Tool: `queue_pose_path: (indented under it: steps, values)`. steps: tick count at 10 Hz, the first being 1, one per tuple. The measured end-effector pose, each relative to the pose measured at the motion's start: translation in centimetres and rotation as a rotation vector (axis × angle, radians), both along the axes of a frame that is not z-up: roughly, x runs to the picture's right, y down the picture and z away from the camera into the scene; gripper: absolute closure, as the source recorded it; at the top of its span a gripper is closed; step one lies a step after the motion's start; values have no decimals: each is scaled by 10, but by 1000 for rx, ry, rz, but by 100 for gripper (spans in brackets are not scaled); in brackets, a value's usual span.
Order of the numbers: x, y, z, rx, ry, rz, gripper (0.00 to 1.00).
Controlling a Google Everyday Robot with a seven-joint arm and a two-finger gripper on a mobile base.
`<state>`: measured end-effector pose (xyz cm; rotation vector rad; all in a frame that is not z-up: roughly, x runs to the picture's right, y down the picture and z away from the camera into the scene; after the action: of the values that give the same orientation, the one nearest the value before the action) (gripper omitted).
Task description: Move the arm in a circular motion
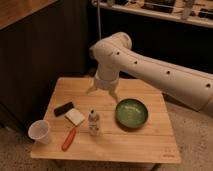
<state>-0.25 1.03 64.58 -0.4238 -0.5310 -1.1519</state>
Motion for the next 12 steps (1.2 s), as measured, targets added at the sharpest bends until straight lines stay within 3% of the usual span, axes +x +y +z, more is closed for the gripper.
queue_pose_path:
  steps: [4,12]
  values:
    - [25,-46,34,8,24,36,20]
    - [137,-48,33,0,91,149,20]
